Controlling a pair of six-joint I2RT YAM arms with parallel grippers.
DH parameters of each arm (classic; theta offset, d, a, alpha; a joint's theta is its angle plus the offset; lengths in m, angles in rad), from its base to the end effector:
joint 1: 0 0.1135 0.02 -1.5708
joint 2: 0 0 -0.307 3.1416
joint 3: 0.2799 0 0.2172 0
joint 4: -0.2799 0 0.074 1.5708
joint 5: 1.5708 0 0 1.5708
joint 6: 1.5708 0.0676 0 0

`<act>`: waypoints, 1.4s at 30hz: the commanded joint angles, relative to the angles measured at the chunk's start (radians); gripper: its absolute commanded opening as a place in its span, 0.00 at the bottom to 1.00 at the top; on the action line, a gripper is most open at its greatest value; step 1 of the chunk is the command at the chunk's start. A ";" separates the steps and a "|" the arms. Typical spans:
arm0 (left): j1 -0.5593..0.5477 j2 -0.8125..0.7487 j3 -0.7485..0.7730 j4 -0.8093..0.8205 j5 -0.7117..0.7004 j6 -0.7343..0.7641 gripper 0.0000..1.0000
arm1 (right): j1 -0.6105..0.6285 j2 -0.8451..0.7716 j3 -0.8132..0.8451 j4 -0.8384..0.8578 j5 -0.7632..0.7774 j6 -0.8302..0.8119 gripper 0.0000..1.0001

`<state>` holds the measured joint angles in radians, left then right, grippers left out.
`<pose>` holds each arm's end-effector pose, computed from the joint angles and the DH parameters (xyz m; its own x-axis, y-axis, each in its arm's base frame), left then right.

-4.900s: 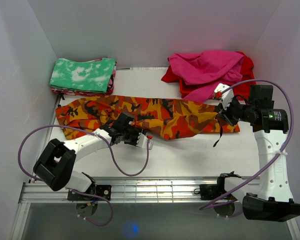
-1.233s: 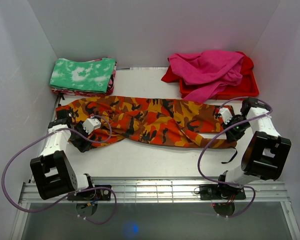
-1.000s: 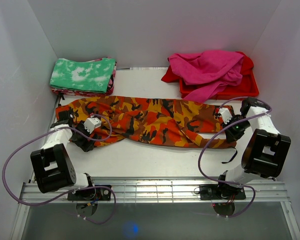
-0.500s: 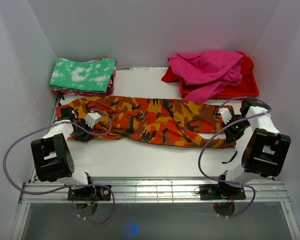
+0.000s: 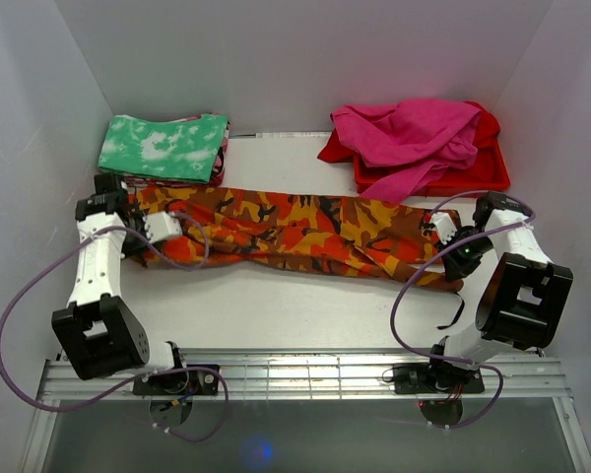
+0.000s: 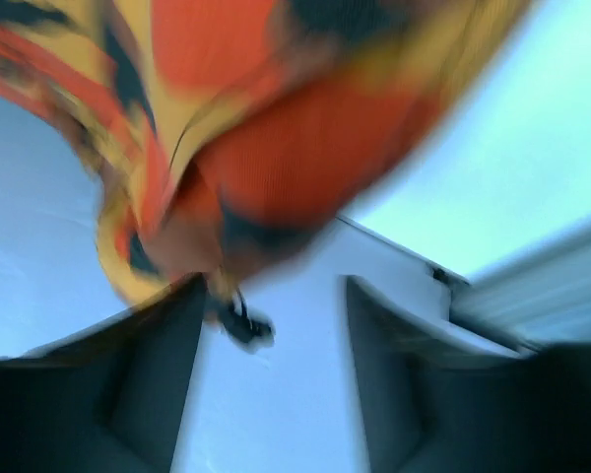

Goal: Fold and stack the trousers
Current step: Flatten the trousers out

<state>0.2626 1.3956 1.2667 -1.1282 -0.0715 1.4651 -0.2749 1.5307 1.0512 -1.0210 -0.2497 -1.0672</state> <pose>0.2159 0.0630 0.3139 -0.3756 0.9261 0.0350 0.8839 0.3466 0.3140 0.2263 -0.0465 0.2380 -0.6791 -0.6903 -0.2498 -0.7220 0.6895 0.0574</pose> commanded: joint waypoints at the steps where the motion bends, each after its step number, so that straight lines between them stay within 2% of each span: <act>1: 0.000 -0.079 -0.231 -0.010 -0.273 0.156 0.75 | -0.006 -0.027 0.020 -0.019 -0.011 -0.031 0.08; 2: 0.000 -0.122 -0.283 0.036 -0.280 0.162 0.95 | -0.007 -0.027 0.023 -0.030 -0.016 -0.033 0.08; 3: 0.000 -0.142 -0.338 0.101 -0.265 0.164 0.98 | -0.007 -0.027 0.021 -0.033 -0.023 -0.033 0.08; 5: 0.000 -0.170 -0.320 0.093 -0.110 0.129 0.98 | -0.006 -0.035 0.007 -0.042 -0.028 -0.036 0.08; 7: 0.000 -0.156 -0.221 0.015 0.048 0.057 0.98 | -0.006 -0.040 -0.005 -0.044 -0.025 -0.040 0.08; 9: 0.003 -0.118 -0.152 -0.051 0.142 -0.055 0.98 | -0.006 -0.041 -0.014 -0.047 -0.023 -0.048 0.08; 12: 0.007 -0.102 -0.109 -0.018 0.217 -0.164 0.98 | -0.004 -0.041 -0.005 -0.053 -0.031 -0.045 0.08; 16: 0.010 -0.101 -0.171 0.129 0.259 -0.311 0.98 | -0.006 -0.043 0.026 -0.051 -0.033 -0.037 0.08; 19: 0.013 -0.032 -0.234 0.183 0.262 -0.405 0.90 | -0.006 -0.043 0.047 -0.053 -0.019 -0.031 0.08; 20: 0.029 -0.009 -0.257 0.191 0.269 -0.422 0.82 | -0.007 -0.046 0.050 -0.051 -0.014 -0.033 0.08; 21: 0.039 0.014 -0.265 0.200 0.288 -0.443 0.78 | -0.007 -0.049 0.053 -0.051 -0.008 -0.031 0.08; 26: 0.131 0.158 -0.306 0.327 0.314 -0.518 0.66 | -0.015 -0.053 0.067 -0.036 0.012 -0.036 0.08; 30: 0.202 0.244 -0.378 0.361 0.251 -0.467 0.61 | -0.049 -0.040 0.081 -0.034 0.038 -0.050 0.08; 33: 0.311 0.275 -0.394 0.351 0.200 -0.332 0.60 | -0.089 -0.035 0.087 -0.040 0.056 -0.076 0.08; 38: 0.470 0.341 -0.311 0.323 0.151 -0.160 0.59 | -0.141 -0.027 0.078 -0.045 0.086 -0.128 0.08; 42: 0.497 0.359 -0.245 0.318 0.154 -0.112 0.60 | -0.159 -0.009 0.072 -0.044 0.099 -0.134 0.08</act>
<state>0.7227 1.6932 1.0271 -0.8867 0.2386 1.2137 -0.4076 1.5116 1.0958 -1.0615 -0.2283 -1.1294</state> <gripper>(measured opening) 0.600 0.079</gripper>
